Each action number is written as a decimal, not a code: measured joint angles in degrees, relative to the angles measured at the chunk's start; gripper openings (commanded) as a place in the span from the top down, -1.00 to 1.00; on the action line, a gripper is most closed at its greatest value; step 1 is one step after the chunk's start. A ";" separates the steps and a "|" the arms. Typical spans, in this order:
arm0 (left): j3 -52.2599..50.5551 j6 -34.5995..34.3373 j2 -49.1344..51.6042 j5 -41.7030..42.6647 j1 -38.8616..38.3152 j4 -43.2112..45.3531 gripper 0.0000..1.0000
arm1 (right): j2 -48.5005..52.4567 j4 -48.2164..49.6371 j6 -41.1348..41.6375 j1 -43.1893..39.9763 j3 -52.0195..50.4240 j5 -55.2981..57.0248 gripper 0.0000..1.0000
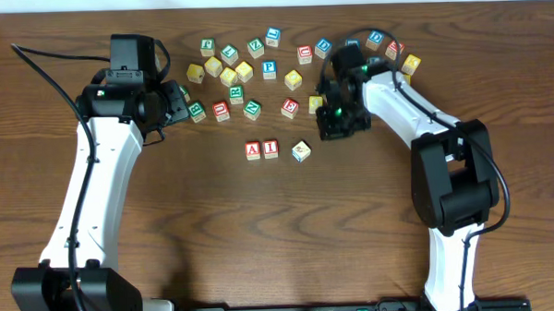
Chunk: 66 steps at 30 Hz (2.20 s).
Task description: Spell out AI2
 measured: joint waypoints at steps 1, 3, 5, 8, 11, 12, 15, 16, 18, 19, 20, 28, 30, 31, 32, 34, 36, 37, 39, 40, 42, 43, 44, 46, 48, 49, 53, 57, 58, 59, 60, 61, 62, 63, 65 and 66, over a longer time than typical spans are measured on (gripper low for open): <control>0.00 0.00 0.00 0.00 0.00 0.00 -0.01 | 0.00 -0.07 -0.81 0.09 0.94 -0.17 0.79; 0.00 0.00 0.00 0.00 0.00 0.00 -0.01 | 0.00 -0.17 -3.06 0.28 2.40 -0.57 0.81; 0.00 0.00 0.00 0.00 0.00 0.00 -0.01 | -0.02 -0.28 -5.03 0.85 2.62 -0.92 0.83; 0.00 0.00 0.00 0.00 0.00 0.00 -0.01 | 0.00 -0.17 -7.72 2.45 2.51 -1.20 0.85; 0.00 0.00 0.00 0.00 0.00 0.00 0.00 | 0.00 0.46 -9.77 4.59 2.29 -1.36 0.82; 0.00 0.00 0.00 0.00 0.00 0.00 0.00 | 0.00 0.66 -10.23 5.29 2.10 -1.38 0.81; 0.00 0.00 0.00 0.00 0.00 0.00 0.00 | 0.00 0.92 -11.04 6.75 1.68 -1.38 0.78; 0.00 0.00 0.00 0.00 0.00 0.00 0.00 | 0.00 0.90 -11.19 6.97 1.62 -1.38 0.77; 0.00 0.00 -0.02 0.00 0.00 0.00 0.00 | 0.00 0.90 -11.50 7.10 1.60 -1.33 0.76; 0.00 0.00 -0.02 0.00 0.00 0.00 -0.01 | 0.00 0.85 -11.65 7.06 1.60 -1.33 0.76; 0.00 0.00 0.00 0.00 0.00 0.00 -0.01 | 0.00 0.87 -11.72 7.06 1.60 -1.31 0.75; 0.00 0.00 0.00 0.00 0.00 0.00 -0.01 | 0.00 0.20 -11.89 7.02 0.96 0.48 0.70; 0.00 0.00 0.00 0.00 0.00 0.00 -0.01 | 0.00 0.22 -11.91 7.02 0.94 0.59 0.68; 0.00 0.00 0.00 0.00 0.00 0.00 -0.01 | -0.02 0.26 -11.91 7.02 0.90 0.63 0.67; 0.00 0.00 0.00 0.00 0.00 0.00 -0.01 | -0.02 0.31 -11.89 7.02 0.83 0.63 0.67; 0.00 -0.02 -0.02 0.00 0.00 -0.02 0.00 | -0.11 0.72 -11.91 7.02 0.52 0.63 0.67; 0.00 0.00 0.00 0.00 0.00 0.00 0.00 | -0.46 1.46 -11.91 6.99 -0.17 0.70 0.67; 0.00 0.00 0.00 0.00 0.00 0.00 0.00 | -0.72 1.95 -11.91 6.99 -0.72 0.81 0.67; 0.00 0.00 0.00 0.00 0.00 0.00 0.00 | -1.22 2.56 -11.89 6.99 -1.51 0.98 0.67; 0.00 0.00 -0.02 0.00 0.00 -0.02 0.00 | -1.42 2.78 -11.89 6.99 -1.84 1.09 0.67; 0.00 0.00 0.00 0.00 0.00 0.00 0.00 | -1.60 2.95 -11.89 6.75 -2.12 1.16 0.67; 0.00 0.00 0.00 0.00 0.00 0.00 -0.01 | -1.64 2.93 -11.89 6.62 -2.23 1.18 0.67; 0.00 0.00 -0.02 0.00 0.00 0.00 -0.01 | -1.64 2.84 -11.89 6.47 -2.25 1.11 0.66; 0.00 0.00 -0.02 0.00 0.00 0.00 0.00 | -1.64 2.82 -11.89 6.12 -2.32 0.96 0.66; 0.00 0.00 -0.02 0.00 0.00 0.00 -0.01 | -1.66 2.78 -11.89 5.70 -2.45 0.57 0.65; 0.00 0.00 0.00 0.00 0.00 0.00 -0.01 | -1.66 2.73 -11.89 5.33 -2.51 0.28 0.65; 0.00 0.00 0.00 0.00 0.00 0.00 -0.01 | -1.62 2.45 -11.89 3.96 -2.60 -0.26 0.66; 0.00 0.00 0.00 0.00 0.00 0.00 -0.01 | -1.07 2.51 -11.89 3.43 -2.51 -1.62 0.69; 0.00 0.00 0.00 0.00 0.00 0.00 0.00 | -0.87 2.54 -11.89 3.30 -2.45 -2.03 0.70; 0.00 0.00 0.00 0.00 0.00 0.00 -0.01 | -0.74 2.54 -11.89 3.17 -2.36 -2.45 0.70; 0.00 0.00 0.00 0.00 0.00 0.00 -0.01 | -0.55 2.49 -11.89 2.97 -2.23 -2.95 0.71; 0.00 0.00 0.00 0.00 0.00 -0.02 -0.01 | -0.33 2.51 -11.89 2.73 -2.08 -3.61 0.70; 0.00 0.00 0.00 0.00 0.00 0.00 0.00 | -0.20 2.49 -11.89 2.51 -2.03 -4.17 0.70; 0.00 0.00 -0.02 0.00 0.00 0.00 0.00 | -0.11 2.47 -11.89 2.34 -2.03 -4.57 0.70; 0.00 0.00 0.00 0.00 0.00 0.00 0.00 | 0.04 2.32 -11.89 1.95 -2.03 -5.42 0.69; 0.00 0.00 -0.02 0.00 0.00 0.00 -0.01 | 0.11 2.21 -11.89 1.77 -2.03 -5.70 0.69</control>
